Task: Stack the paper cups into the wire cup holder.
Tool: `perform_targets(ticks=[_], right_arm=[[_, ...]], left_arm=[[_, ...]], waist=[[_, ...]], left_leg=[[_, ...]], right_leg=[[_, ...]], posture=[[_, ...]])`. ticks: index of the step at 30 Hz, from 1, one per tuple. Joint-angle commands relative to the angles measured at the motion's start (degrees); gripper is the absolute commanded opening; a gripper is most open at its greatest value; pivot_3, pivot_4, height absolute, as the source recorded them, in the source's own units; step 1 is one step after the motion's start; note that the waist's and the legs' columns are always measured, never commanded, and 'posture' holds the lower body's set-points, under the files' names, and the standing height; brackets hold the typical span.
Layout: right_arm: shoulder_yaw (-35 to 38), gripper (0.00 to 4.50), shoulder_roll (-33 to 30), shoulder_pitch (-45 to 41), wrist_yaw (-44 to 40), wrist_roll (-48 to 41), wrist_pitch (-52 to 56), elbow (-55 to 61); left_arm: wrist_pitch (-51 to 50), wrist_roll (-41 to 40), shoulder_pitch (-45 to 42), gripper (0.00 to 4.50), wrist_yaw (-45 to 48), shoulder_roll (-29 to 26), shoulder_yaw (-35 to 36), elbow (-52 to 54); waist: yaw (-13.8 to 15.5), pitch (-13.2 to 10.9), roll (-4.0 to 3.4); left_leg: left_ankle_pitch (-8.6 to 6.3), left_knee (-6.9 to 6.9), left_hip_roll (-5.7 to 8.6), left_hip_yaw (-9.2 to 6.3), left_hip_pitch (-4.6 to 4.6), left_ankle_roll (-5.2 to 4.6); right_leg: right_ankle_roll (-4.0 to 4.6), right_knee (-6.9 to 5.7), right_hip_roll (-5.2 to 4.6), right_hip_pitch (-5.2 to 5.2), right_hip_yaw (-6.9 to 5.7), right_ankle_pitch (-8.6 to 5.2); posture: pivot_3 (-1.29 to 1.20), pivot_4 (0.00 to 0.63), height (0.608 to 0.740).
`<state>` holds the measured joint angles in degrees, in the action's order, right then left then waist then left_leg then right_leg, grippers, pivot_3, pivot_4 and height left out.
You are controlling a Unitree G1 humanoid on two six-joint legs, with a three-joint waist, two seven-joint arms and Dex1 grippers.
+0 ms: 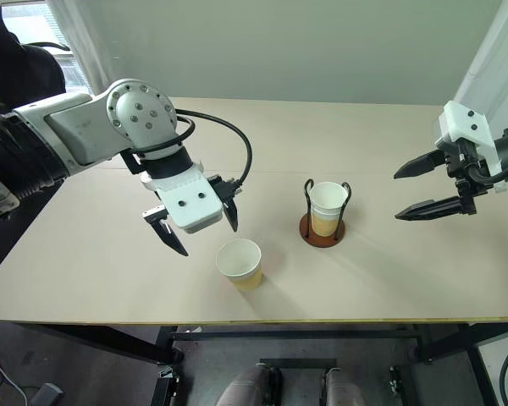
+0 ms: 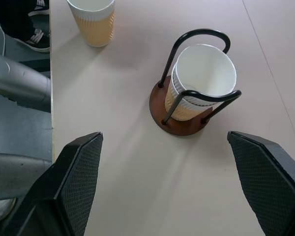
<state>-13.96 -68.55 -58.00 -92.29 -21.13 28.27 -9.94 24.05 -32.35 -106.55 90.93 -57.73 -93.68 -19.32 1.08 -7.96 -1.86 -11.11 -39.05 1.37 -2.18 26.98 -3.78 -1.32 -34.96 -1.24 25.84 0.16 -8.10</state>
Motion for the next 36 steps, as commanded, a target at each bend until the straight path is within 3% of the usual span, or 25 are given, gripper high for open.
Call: perform_targets(ticks=[1,14,23,36], right_arm=[[0.9,4.13,-0.3,-1.7,-0.2,-0.2,-0.4,0.1],[1.8,4.13,1.2,-1.1,-0.2,0.7,0.1,0.4],[2.5,4.13,1.6,-0.4,-0.2,1.0,0.6,1.2],[3.0,4.13,2.1,-0.3,-0.2,1.2,1.4,1.5]], left_arm=[[1.0,-0.3,-1.0,4.46,1.6,-0.9,-0.1,1.4],[4.9,7.2,5.9,4.46,1.6,2.3,4.4,-0.1],[6.4,12.9,11.1,4.46,1.6,6.4,11.3,-3.4],[6.9,13.8,12.6,4.46,1.6,5.5,11.1,0.3]], waist=[[0.0,0.0,0.00],[-0.1,0.0,-0.02],[0.0,0.0,-0.02],[0.0,0.0,-0.02]], left_leg=[[-0.01,0.02,0.01,0.01,0.00,0.00],[-0.04,0.03,-0.02,-0.09,-0.01,0.00],[-0.04,0.01,0.01,-0.12,0.00,-0.01],[-0.05,0.06,0.00,-0.11,-0.01,0.01]], right_leg=[[0.02,0.00,0.01,0.00,-0.01,-0.03],[0.09,-0.02,0.01,0.00,-0.08,-0.10],[0.09,-0.02,-0.01,-0.02,-0.07,-0.09],[0.10,-0.02,0.01,0.00,-0.08,-0.10]], posture=[[0.00,0.150,0.740],[0.00,0.150,0.740],[0.00,0.150,0.740],[0.00,0.150,0.740]])
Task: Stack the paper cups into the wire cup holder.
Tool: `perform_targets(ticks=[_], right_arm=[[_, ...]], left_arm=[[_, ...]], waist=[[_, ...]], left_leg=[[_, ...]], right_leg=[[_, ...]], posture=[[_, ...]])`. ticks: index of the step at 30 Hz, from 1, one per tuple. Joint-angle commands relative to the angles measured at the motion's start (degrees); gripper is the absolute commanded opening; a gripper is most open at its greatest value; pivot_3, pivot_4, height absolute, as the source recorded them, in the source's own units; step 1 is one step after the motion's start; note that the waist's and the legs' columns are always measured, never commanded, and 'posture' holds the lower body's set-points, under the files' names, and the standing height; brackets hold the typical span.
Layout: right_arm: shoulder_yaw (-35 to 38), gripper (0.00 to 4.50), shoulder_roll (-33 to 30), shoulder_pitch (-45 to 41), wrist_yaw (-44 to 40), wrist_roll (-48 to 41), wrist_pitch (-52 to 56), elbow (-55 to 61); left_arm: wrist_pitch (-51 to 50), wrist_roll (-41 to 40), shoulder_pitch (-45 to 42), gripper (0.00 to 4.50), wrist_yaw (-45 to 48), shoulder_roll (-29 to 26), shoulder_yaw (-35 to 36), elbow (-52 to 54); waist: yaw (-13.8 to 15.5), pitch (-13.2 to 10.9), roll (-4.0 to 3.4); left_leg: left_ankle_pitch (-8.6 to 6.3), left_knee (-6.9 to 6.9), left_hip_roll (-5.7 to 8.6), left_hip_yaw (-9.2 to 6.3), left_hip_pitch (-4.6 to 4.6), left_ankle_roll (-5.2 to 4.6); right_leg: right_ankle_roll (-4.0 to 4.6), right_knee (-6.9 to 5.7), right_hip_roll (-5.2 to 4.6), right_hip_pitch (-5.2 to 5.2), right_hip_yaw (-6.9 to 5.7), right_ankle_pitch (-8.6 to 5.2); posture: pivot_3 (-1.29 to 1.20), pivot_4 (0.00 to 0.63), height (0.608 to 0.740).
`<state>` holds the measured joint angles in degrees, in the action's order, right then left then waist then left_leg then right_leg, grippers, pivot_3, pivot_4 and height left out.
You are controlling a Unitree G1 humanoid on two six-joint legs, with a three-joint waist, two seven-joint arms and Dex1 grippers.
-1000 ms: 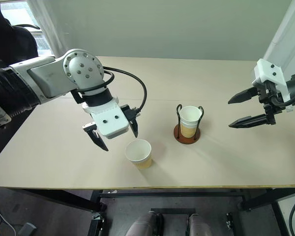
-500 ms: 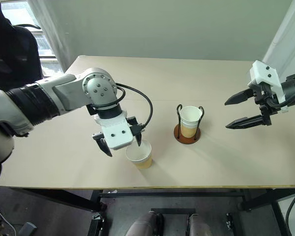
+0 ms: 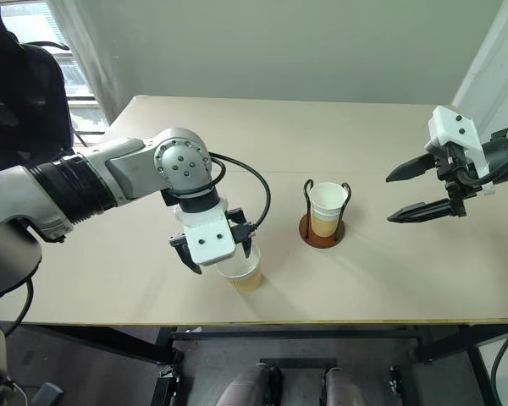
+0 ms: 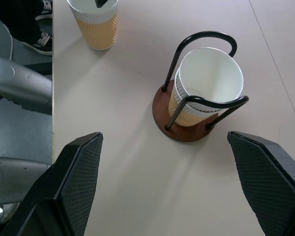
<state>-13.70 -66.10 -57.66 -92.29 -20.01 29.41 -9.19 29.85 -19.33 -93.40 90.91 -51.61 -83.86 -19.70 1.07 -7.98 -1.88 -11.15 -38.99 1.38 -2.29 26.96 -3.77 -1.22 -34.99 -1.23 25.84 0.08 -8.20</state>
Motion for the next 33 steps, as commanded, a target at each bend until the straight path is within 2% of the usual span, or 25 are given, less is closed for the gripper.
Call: perform_targets(ticks=[1,6,9,10,11,15,22,33], right_arm=[[2.8,4.13,-0.3,-0.6,-0.2,0.1,0.2,0.8],[3.3,4.13,0.0,-0.2,-0.2,0.2,0.4,1.0],[3.6,4.13,0.5,-0.3,-0.1,0.5,0.4,0.9],[3.7,4.13,0.6,-0.3,-0.1,0.6,0.4,0.9],[3.7,4.13,0.8,-0.3,-0.1,0.6,0.4,0.9],[3.9,4.13,1.0,-0.3,-0.2,0.9,0.4,1.1],[5.1,4.13,1.1,2.5,0.1,0.8,-0.2,1.0],[4.7,4.13,3.8,1.5,-0.2,2.3,-2.0,-3.9]], left_arm=[[1.2,1.2,-0.1,4.46,1.6,-0.7,1.3,0.8],[2.9,4.4,1.4,4.46,1.6,0.0,2.3,-0.7],[7.0,8.9,3.6,4.46,1.6,2.4,4.9,-3.7],[7.9,10.3,4.4,4.09,1.6,3.5,6.0,-4.7],[8.9,11.9,5.3,3.91,1.6,4.8,7.6,-6.0],[12.1,16.4,7.4,2.49,1.6,8.4,12.7,-10.4],[12.0,17.8,10.1,0.03,1.6,11.6,18.0,-11.7],[9.5,15.3,8.2,0.03,1.6,10.6,20.3,-13.3]], waist=[[0.0,0.0,0.00],[0.0,0.0,0.00],[0.0,0.0,0.00],[0.1,0.0,0.00],[0.1,0.0,0.00],[0.2,0.0,0.00],[0.2,0.0,0.00],[0.1,0.0,0.00]], left_leg=[[0.00,0.00,0.00,0.00,0.00,0.00],[0.00,0.00,0.00,0.00,-0.01,0.00],[0.01,-0.02,0.00,-0.01,0.00,0.00],[0.00,-0.02,0.00,-0.02,-0.01,0.00],[0.00,-0.03,0.01,-0.01,-0.01,0.00],[0.01,-0.05,0.01,-0.01,0.01,-0.01],[-0.01,0.01,-0.01,0.00,-0.02,0.00],[0.00,-0.05,0.00,0.03,-0.02,-0.02]], right_leg=[[0.00,0.00,0.00,0.00,0.00,0.00],[0.00,-0.02,0.00,0.00,0.00,0.00],[0.00,-0.02,-0.01,0.00,0.00,0.00],[0.01,-0.01,-0.01,-0.01,0.00,0.01],[0.01,-0.03,-0.01,-0.02,0.01,0.01],[0.00,-0.03,-0.01,-0.01,0.00,0.03],[0.00,-0.05,-0.01,0.00,0.00,0.04],[-0.02,-0.04,-0.01,-0.01,0.00,0.09]], posture=[[0.00,0.150,0.740],[0.00,0.150,0.740],[0.00,0.150,0.740],[0.00,0.150,0.740],[0.00,0.150,0.740],[0.00,0.150,0.740],[0.00,0.150,0.740],[0.00,0.150,0.740]])
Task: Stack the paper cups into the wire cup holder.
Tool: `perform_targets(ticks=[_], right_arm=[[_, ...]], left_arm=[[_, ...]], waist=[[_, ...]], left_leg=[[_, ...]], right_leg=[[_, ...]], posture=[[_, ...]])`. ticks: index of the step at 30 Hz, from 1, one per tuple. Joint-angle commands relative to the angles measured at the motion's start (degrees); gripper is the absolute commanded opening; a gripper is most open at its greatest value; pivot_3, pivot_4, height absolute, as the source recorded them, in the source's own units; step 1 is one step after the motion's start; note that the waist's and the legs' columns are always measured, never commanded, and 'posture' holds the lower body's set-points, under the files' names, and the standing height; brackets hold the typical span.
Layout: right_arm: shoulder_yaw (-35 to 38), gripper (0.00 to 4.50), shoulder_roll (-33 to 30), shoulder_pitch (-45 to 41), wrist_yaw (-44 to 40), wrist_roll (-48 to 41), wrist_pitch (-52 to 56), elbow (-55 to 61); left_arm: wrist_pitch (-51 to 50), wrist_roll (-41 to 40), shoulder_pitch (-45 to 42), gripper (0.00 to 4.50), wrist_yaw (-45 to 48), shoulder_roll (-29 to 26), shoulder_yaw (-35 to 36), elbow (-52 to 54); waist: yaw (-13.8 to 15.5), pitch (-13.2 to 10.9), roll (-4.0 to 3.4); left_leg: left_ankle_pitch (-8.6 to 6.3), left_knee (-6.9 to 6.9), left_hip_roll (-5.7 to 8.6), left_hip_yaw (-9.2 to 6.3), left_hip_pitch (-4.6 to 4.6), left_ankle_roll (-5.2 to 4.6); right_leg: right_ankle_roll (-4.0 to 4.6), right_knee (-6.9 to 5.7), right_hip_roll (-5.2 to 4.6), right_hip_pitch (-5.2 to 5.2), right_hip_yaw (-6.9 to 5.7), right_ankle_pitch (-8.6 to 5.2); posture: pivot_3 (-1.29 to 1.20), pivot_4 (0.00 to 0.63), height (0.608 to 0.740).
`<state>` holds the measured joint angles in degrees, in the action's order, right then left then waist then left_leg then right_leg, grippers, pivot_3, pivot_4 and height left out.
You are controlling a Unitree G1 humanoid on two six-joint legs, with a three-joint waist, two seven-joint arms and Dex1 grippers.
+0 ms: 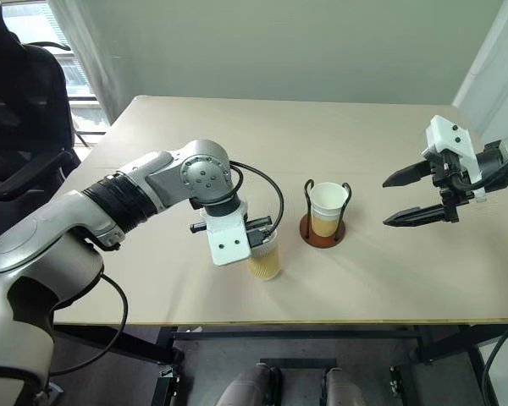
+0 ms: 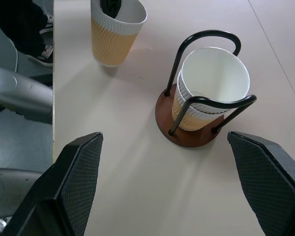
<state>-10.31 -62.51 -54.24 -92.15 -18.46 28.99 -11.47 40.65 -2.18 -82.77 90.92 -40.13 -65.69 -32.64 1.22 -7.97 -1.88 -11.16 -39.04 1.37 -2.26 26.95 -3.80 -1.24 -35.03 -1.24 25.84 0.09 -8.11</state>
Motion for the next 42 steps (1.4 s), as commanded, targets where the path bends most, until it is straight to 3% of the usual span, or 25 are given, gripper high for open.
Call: perform_targets(ticks=[1,10,19,28,42], right_arm=[[1.1,4.13,0.5,-2.6,-0.3,1.1,-2.1,-2.5],[-1.0,4.13,3.4,-7.6,-0.3,4.9,-9.9,-13.4],[-2.5,4.13,1.6,-5.9,-0.4,-2.0,-13.9,-14.6],[-4.4,4.13,-0.8,-5.6,-0.4,-6.2,-15.1,-14.5],[-5.6,4.13,-5.3,-4.9,-0.4,-8.7,-13.6,-12.1]], left_arm=[[-1.8,-2.4,-3.0,0.03,1.6,-1.1,2.0,-0.5],[-3.8,-8.9,-12.3,0.03,1.6,-3.0,2.7,-11.7],[-9.5,-15.3,-17.4,0.03,1.6,-0.2,7.3,-18.6],[-9.5,-12.0,-21.1,0.03,1.6,5.8,11.0,-29.2],[-11.1,1.1,-26.8,0.03,1.6,17.8,23.3,-40.3]], waist=[[0.0,0.0,0.00],[0.0,0.0,-0.01],[0.2,0.0,0.00],[0.2,0.0,0.00],[0.2,0.0,0.03]], left_leg=[[0.00,0.00,0.00,0.00,0.01,0.00],[-0.02,0.08,-0.01,-0.01,0.00,0.03],[-0.18,0.11,0.00,-0.02,0.10,0.04],[-0.22,0.12,-0.01,0.04,0.07,0.05],[-0.35,0.12,-0.04,0.18,0.03,-0.07]], right_leg=[[0.01,0.01,0.00,0.00,0.00,0.01],[0.08,0.03,0.00,0.05,0.00,0.04],[0.02,0.08,-0.01,0.09,0.00,0.01],[0.03,0.07,0.01,0.08,0.01,-0.06],[-0.18,0.08,-0.03,0.06,0.11,-0.28]], posture=[[0.00,0.150,0.740],[0.00,0.150,0.740],[0.00,0.150,0.740],[0.00,0.150,0.740],[0.00,0.150,0.740]])
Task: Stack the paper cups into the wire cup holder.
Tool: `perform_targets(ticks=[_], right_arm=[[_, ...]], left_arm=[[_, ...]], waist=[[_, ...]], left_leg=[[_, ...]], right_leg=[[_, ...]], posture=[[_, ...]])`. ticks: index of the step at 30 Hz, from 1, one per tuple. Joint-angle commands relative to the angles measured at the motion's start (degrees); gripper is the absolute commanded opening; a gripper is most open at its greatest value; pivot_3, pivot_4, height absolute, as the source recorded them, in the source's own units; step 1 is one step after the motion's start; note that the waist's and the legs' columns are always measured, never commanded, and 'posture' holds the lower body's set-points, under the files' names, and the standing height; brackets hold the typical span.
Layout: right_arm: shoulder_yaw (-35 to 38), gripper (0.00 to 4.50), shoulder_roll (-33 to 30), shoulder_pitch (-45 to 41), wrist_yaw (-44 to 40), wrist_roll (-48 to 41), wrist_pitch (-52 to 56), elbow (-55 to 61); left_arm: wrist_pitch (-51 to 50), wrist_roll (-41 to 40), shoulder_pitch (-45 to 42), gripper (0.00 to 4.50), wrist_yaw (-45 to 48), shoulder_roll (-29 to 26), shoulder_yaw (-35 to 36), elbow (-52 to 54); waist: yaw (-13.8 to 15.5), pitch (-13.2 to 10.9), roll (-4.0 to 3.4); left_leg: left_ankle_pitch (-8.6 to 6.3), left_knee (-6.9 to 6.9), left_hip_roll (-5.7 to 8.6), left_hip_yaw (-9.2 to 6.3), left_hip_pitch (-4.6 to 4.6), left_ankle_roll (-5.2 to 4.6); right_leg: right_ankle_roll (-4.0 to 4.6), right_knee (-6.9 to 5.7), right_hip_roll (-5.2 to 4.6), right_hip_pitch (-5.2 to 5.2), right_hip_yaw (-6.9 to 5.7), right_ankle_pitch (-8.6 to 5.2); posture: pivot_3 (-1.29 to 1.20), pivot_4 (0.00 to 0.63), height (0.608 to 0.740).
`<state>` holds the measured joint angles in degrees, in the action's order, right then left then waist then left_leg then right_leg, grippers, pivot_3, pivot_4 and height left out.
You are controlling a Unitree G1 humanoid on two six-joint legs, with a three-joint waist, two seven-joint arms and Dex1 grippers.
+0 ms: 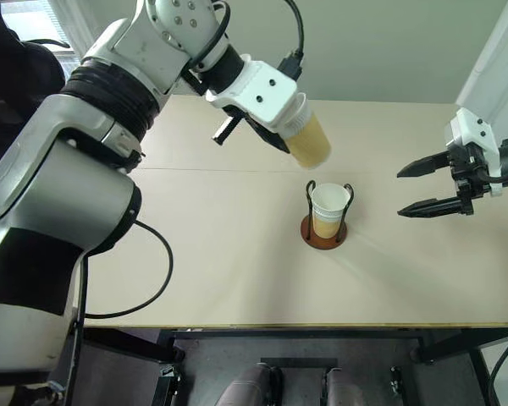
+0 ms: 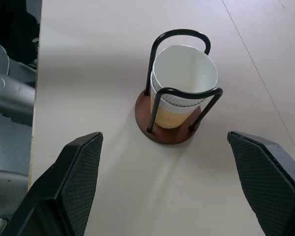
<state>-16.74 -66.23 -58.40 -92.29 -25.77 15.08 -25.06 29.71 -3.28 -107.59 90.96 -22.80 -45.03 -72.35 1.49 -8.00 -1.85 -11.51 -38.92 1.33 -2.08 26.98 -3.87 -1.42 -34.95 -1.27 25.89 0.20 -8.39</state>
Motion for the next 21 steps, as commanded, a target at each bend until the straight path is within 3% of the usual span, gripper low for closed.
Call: perform_targets(ticks=[1,21], right_arm=[[0.8,4.13,-1.7,-0.7,-0.2,-1.5,0.4,1.6],[2.8,4.13,-2.5,2.0,-0.2,-2.0,1.5,4.6]], left_arm=[[0.1,3.3,-1.9,0.03,1.5,0.7,2.9,-0.8],[3.2,16.3,-0.1,0.03,1.5,6.5,10.2,-2.3]], waist=[[0.0,0.0,0.00],[0.2,0.0,0.00]], left_leg=[[-0.01,0.00,0.00,0.02,-0.01,0.00],[-0.26,-0.15,0.00,0.16,0.00,-0.26]], right_leg=[[-0.04,-0.01,0.01,0.01,-0.01,0.01],[-0.31,-0.02,-0.04,-0.01,0.04,0.11]], posture=[[0.00,0.150,0.740],[0.00,0.150,0.740]])
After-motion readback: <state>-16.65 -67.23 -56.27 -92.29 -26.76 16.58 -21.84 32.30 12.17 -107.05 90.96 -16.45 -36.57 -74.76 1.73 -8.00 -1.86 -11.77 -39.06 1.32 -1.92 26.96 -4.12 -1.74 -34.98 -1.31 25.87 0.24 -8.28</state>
